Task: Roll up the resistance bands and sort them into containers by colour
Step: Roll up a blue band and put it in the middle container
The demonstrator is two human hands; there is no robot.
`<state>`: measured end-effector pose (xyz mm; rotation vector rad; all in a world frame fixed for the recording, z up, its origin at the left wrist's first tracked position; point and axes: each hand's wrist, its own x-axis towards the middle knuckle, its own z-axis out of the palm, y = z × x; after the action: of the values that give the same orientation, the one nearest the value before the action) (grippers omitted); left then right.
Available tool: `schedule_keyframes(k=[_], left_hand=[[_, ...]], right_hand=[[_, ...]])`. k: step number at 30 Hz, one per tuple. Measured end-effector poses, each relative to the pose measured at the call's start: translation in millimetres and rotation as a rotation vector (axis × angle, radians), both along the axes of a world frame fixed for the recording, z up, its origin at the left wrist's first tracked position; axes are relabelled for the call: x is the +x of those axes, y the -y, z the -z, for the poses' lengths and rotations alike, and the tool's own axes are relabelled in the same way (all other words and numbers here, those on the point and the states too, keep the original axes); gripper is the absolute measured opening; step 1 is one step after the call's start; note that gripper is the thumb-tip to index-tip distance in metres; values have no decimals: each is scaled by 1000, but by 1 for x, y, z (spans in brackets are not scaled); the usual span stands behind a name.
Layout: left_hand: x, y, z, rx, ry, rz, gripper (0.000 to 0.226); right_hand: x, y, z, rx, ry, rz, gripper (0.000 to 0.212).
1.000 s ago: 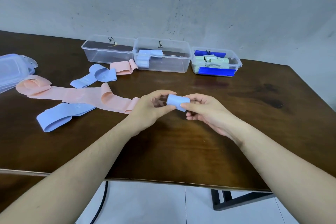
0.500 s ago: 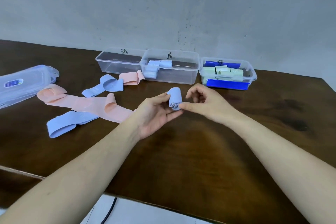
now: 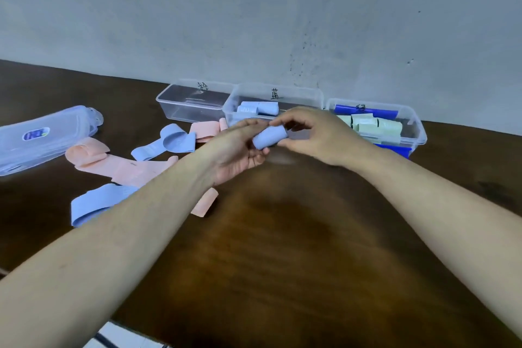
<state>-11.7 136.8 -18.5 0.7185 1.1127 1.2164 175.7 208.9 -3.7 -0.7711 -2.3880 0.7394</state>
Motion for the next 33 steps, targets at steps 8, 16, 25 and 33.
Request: schedule_keyframes(k=[8,16,25,33], left_hand=[[-60,-66,-25,96,-515,42,32],[-104,-137,-38,291,-1182,266,24],[-118,-198,-6,380,-1333,483,33],[-110,-223,10,463,-1696,608,40]], right_hand=[[-56,-56,-6,-267,-182,171,23],[-92,-109,-2,-508,-151,325,33],[-107,-142,11,-455,209,435,40],[-111,-156,27,-486,335,489,30]])
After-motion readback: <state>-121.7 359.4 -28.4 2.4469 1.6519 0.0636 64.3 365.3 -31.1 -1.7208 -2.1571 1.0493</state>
